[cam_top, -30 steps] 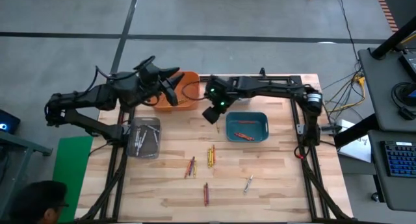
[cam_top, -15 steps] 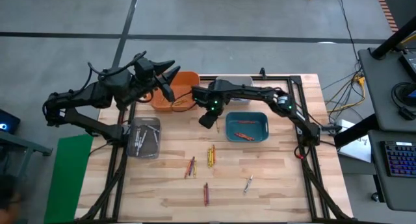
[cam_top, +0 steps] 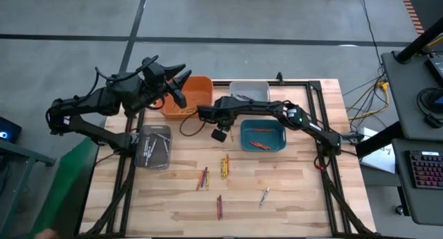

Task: Sort crayons
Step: Put the yellow crayon into the orange bin

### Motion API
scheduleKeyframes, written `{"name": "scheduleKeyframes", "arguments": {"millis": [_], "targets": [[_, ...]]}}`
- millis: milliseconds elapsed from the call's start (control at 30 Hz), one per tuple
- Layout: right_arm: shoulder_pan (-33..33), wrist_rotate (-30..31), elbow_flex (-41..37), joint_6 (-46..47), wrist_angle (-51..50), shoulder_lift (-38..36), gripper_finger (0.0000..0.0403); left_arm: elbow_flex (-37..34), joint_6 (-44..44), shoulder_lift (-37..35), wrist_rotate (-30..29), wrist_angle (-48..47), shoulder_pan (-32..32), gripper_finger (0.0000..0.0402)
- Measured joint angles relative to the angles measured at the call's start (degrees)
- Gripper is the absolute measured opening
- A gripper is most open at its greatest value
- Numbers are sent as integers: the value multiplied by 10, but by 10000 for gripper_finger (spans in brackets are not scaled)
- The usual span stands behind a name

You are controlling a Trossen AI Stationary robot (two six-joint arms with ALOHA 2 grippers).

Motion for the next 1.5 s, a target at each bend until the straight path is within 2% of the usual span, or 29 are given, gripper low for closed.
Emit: {"name": "scheduleKeyframes", "arguments": {"millis": [67, 267, 533, 700, 933, 1233, 1400, 1500], "targets": [[5, 18, 0, 3, -4, 4, 52, 0, 0, 0, -12, -1, 0, 119], [18, 20, -1, -37, -70, 0, 52, 0, -10, 0, -15, -30, 0, 119], [16, 23, -2, -54, -93, -70, 52, -8, -148, 3, -13, -158, 0, 119], [12, 21, -4, -62, -91, -143, 52, -8, -232, 28, 60, -216, 0, 119], [5, 73, -40, -95, -67, -278, 52, -8, -306, 129, 168, -200, -10, 119], [5, 56, -181, -145, 52, -486, 52, -7, -532, 288, 170, -194, -58, 119], [5, 50, -281, -154, 139, -581, 52, -7, -567, 374, 172, -194, -74, 119], [5, 50, -325, -155, 172, -619, 52, -7, -553, 418, 172, -189, -71, 119]]}}
